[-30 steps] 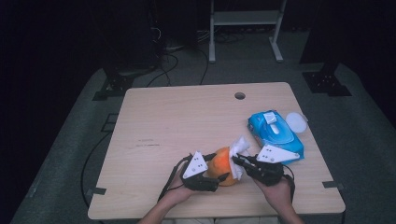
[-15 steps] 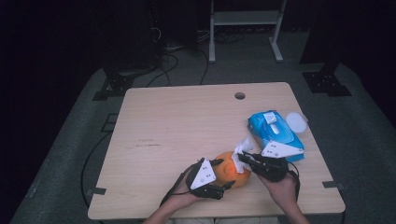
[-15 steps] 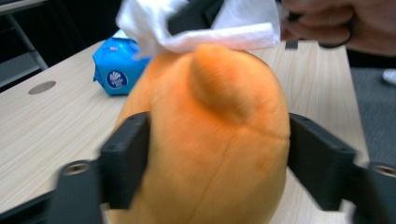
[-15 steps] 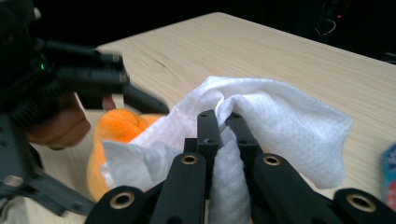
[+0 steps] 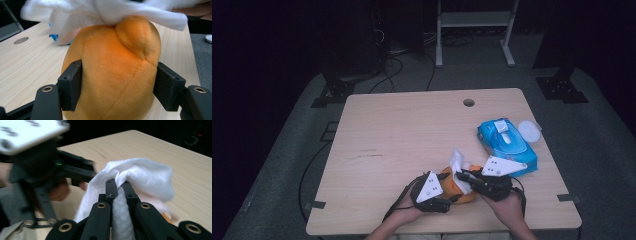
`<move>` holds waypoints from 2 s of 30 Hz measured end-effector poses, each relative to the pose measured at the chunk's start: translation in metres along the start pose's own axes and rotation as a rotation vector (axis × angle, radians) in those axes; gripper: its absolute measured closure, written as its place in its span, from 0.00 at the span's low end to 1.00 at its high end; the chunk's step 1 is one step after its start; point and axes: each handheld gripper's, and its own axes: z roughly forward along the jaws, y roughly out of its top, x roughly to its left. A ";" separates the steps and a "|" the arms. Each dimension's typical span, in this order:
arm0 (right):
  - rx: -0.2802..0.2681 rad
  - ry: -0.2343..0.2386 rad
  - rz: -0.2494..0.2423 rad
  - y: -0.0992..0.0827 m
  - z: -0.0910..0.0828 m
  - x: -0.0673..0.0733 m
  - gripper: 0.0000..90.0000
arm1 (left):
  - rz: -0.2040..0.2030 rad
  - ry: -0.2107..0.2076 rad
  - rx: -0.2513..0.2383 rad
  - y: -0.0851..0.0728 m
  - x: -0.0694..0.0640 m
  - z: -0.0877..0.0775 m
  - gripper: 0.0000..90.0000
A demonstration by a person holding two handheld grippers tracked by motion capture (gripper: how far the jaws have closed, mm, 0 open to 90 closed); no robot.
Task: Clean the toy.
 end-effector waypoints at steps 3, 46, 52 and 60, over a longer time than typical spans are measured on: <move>0.004 -0.043 0.036 -0.005 -0.004 -0.014 0.95 | -0.005 -0.001 -0.006 0.000 0.000 0.001 0.36; -0.011 -0.092 0.255 -0.034 -0.012 -0.055 0.95 | -0.057 -0.038 -0.020 -0.009 0.023 -0.009 0.38; 0.049 -0.126 0.236 -0.033 -0.011 -0.054 0.95 | -0.071 -0.043 -0.025 -0.010 0.025 -0.011 0.38; -0.023 -0.108 0.186 -0.023 -0.015 -0.044 0.95 | -0.075 -0.041 -0.025 -0.010 0.026 -0.011 0.38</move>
